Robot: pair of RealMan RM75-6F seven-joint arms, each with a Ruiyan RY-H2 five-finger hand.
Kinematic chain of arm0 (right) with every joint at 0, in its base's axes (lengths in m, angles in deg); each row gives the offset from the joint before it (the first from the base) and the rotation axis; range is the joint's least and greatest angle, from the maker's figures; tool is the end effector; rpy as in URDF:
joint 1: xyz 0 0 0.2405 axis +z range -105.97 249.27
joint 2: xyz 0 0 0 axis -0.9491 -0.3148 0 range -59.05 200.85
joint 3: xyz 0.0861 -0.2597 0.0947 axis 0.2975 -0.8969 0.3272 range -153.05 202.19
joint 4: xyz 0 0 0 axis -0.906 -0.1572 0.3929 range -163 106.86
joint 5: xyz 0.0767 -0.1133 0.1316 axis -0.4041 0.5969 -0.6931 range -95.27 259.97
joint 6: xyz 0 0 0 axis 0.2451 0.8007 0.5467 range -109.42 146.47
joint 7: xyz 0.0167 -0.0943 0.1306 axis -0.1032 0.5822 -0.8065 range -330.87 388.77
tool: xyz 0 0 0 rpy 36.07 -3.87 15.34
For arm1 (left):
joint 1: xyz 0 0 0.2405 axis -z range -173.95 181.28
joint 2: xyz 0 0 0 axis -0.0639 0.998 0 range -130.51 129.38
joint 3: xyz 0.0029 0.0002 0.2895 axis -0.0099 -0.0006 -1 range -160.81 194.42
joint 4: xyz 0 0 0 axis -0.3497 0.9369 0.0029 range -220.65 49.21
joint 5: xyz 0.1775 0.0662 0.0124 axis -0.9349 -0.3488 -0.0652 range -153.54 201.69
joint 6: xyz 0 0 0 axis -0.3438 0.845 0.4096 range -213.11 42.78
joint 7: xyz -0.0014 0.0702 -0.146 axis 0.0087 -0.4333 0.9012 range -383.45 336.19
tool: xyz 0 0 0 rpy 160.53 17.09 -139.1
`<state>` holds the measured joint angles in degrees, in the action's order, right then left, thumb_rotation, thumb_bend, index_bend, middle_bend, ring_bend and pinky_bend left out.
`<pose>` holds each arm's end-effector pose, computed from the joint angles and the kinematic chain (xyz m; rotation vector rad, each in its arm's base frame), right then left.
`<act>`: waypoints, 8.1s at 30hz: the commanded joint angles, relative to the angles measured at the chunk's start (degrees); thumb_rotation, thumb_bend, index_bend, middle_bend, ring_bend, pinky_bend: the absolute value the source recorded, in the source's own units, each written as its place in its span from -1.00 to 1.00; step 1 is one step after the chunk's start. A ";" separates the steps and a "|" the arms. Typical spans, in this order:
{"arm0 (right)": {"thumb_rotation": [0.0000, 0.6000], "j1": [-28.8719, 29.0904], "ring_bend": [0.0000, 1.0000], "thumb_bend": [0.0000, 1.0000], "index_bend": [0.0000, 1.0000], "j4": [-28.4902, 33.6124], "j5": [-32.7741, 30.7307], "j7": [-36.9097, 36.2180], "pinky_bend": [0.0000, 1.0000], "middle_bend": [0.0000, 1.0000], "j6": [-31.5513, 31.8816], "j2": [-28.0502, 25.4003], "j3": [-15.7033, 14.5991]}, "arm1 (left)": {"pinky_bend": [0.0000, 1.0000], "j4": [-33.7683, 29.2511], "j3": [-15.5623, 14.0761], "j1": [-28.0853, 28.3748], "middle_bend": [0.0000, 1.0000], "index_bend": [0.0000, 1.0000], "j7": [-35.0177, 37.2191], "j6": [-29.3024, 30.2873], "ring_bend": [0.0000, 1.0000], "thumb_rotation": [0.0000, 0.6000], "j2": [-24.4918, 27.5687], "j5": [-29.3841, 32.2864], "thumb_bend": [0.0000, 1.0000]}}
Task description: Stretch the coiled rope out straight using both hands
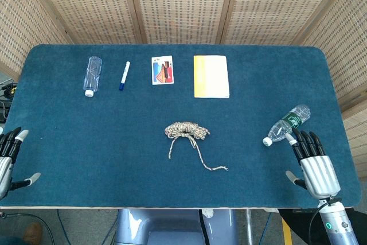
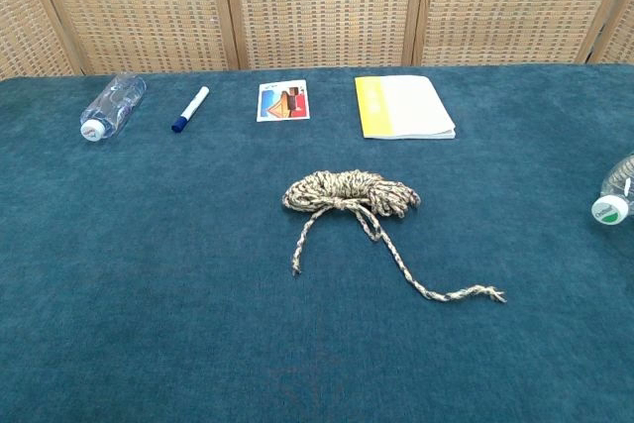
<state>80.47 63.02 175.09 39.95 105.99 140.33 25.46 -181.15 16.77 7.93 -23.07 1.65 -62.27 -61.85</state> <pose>-0.2994 -0.2131 0.1563 1.5478 -0.6991 0.9371 -0.3299 0.1863 0.1989 -1.3812 -0.9402 -0.9003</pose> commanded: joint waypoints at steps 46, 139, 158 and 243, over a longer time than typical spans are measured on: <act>1.00 21.86 -1.00 -0.22 -0.13 2.22 -18.62 26.20 -1.00 -1.00 -33.79 18.29 4.27 | -1.00 -0.01 0.75 1.10 -1.00 -1.00 -6.04 -3.74 -1.00 1.00 -2.55 1.24 -1.00; 1.00 24.26 -1.00 -0.21 0.21 -3.58 -21.99 27.99 -1.00 -1.00 -29.50 23.03 1.67 | -1.00 26.65 5.73 42.95 -1.00 0.06 -21.59 -36.57 -1.00 1.00 -35.45 -11.80 -0.40; 1.00 24.53 -1.00 -0.22 0.21 -5.43 -22.77 24.62 -1.00 -1.00 -29.67 23.28 1.95 | -1.00 30.37 4.16 47.47 -1.00 0.06 -24.23 -40.67 -1.00 1.00 -40.79 -9.06 -0.36; 1.00 22.86 -1.00 -0.21 0.26 -9.13 -22.84 26.00 -1.00 -1.00 -22.41 13.75 4.27 | -1.00 28.01 0.32 38.09 -1.00 0.44 -12.63 -25.28 -1.00 1.00 -18.92 -2.19 -0.12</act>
<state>103.81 54.34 152.61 65.83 83.05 155.09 29.46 -155.14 17.67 47.45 -38.40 -25.00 -82.47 -63.94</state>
